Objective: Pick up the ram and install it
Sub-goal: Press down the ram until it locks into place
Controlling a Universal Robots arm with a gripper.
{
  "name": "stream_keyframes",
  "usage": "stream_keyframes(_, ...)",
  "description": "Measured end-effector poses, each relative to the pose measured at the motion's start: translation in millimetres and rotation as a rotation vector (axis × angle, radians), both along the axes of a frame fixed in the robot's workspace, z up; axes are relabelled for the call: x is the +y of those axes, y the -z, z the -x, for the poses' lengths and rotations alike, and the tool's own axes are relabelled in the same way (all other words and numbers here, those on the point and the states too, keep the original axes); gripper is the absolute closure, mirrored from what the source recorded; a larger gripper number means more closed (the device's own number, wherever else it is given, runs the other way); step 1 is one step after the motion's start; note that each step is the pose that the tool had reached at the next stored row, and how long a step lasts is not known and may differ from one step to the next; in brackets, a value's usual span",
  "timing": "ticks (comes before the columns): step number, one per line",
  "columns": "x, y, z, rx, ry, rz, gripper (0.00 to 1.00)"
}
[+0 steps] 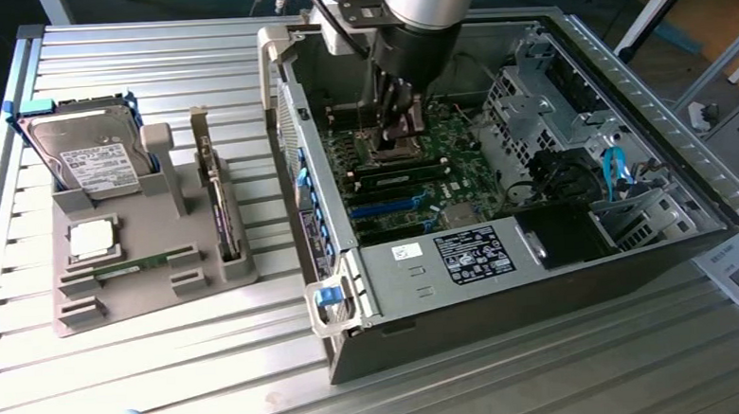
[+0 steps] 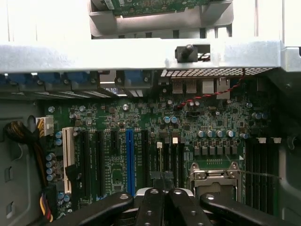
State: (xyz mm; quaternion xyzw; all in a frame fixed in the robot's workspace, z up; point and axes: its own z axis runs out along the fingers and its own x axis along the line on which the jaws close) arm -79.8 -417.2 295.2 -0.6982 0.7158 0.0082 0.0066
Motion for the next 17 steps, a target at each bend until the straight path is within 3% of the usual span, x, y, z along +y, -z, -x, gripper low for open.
stream_keyframes(17,0.8,0.0,-64.1,0.0000,0.000,0.0000,0.90)
